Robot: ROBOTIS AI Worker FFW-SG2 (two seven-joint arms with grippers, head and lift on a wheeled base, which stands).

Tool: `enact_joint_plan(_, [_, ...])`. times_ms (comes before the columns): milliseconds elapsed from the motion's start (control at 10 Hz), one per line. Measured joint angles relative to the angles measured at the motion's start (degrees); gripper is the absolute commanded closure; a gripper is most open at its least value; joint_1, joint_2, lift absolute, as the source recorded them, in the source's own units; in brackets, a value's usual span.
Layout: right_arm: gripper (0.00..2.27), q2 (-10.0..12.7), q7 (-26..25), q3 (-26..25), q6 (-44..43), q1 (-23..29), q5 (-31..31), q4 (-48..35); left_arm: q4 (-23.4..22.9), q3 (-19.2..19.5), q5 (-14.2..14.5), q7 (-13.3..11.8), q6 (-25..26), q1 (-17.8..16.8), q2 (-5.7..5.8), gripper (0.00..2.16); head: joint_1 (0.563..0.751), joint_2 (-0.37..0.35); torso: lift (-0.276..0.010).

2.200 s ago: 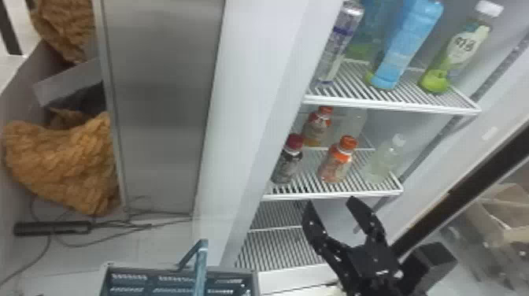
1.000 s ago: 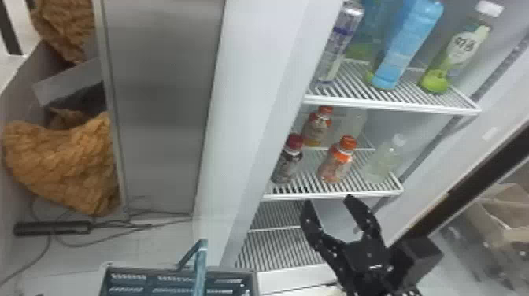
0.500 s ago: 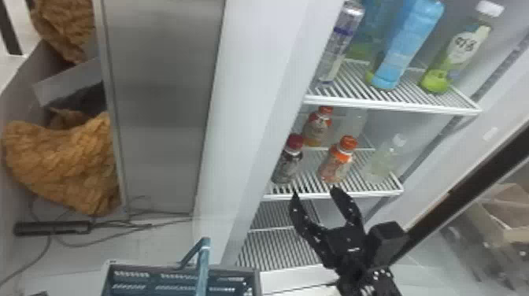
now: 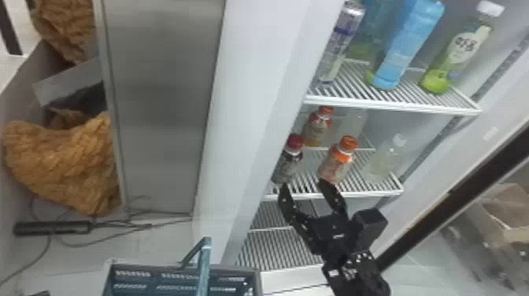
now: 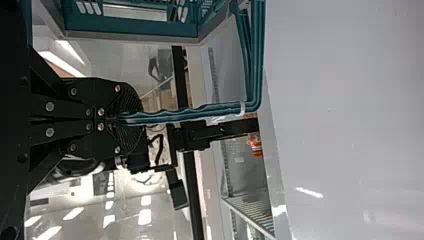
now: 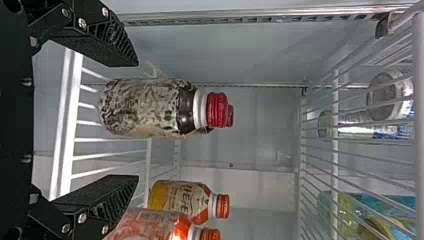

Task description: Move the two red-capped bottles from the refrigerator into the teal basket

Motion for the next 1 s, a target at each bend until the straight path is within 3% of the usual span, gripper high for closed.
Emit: enact_joint_plan(1000, [0.23, -1.5, -0.8, 3.7, -2.0, -10.8, -1.7, 9.4, 0.1, -0.1, 0.1, -0.1, -0.1, -0.1, 0.00, 1.16, 0.695, -0.350, -0.224])
